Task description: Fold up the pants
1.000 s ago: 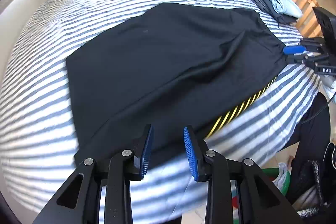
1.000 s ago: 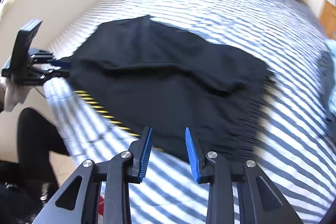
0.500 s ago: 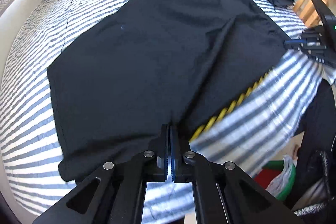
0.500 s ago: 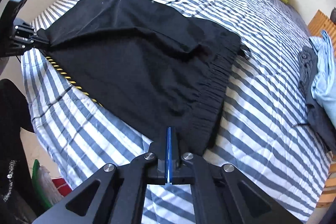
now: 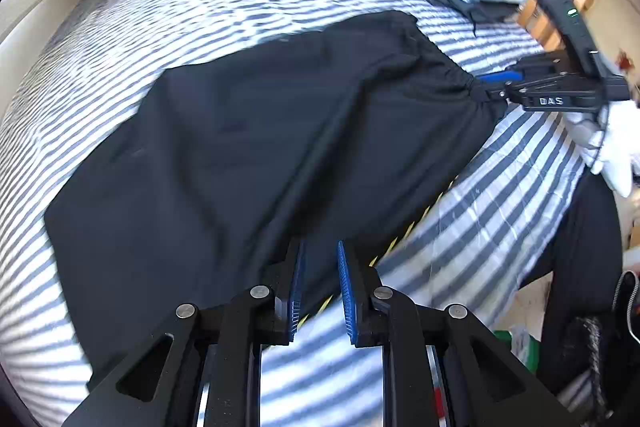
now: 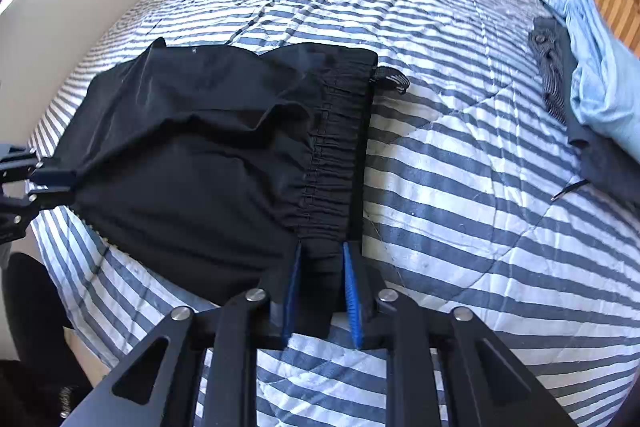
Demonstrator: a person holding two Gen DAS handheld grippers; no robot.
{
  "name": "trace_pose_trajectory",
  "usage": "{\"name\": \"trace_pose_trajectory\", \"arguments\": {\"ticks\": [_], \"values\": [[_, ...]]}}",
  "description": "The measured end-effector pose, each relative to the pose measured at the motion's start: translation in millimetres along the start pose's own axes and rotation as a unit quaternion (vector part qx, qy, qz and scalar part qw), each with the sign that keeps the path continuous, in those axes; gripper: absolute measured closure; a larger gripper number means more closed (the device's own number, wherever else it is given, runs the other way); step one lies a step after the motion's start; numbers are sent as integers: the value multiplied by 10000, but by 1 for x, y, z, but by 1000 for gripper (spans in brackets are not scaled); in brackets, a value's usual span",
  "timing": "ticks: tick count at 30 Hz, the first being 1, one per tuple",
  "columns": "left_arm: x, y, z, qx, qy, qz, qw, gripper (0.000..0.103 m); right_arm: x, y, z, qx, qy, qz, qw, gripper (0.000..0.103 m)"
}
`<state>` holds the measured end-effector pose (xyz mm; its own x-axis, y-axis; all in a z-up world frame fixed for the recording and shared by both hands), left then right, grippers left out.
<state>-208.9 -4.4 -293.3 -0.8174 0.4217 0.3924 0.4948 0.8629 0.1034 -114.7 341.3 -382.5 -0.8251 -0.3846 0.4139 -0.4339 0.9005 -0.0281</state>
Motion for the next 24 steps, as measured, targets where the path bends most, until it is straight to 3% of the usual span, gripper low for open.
{"name": "trace_pose_trajectory", "arguments": {"ticks": [4,6,8,10,14,17,19,22,24], "values": [[5,6,32,-343,-278,-104,9990,85,-12,14,-4,-433,-132,-115,9989,88],[7,7,20,-486,-198,-39,9986,85,-10,17,-14,-248,-53,15,9997,83],[13,-3,1,-638,-11,-279,9976,85,6,24,-32,-140,316,274,9990,80],[17,-25,-19,-474,215,-446,9976,85,28,24,-44,27,700,309,9971,80],[25,-98,-42,213,391,-1096,9930,85,77,16,-34,302,930,200,9950,80],[45,-154,-39,393,395,-1583,9858,85,106,9,-7,520,848,190,9949,80],[59,-172,-29,428,378,-1623,9851,85,115,6,12,602,679,165,9957,80],[73,-192,-4,353,198,-1765,9835,85,116,9,35,452,503,178,9976,80],[72,-213,21,578,-24,-1923,9796,85,107,28,51,178,311,456,9983,87]]}}
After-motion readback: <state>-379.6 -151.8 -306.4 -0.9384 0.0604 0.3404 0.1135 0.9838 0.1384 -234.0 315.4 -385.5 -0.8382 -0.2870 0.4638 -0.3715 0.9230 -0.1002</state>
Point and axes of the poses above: each gripper's, at about its wrist camera, not at the fingertips, and z roughly the way its jaws point, y to its right, x to its top, the point moved 8 cm from there along z, roughly the way its jaws point, and after that the axes turned 7 degrees about -z, right-handed, at the moved point
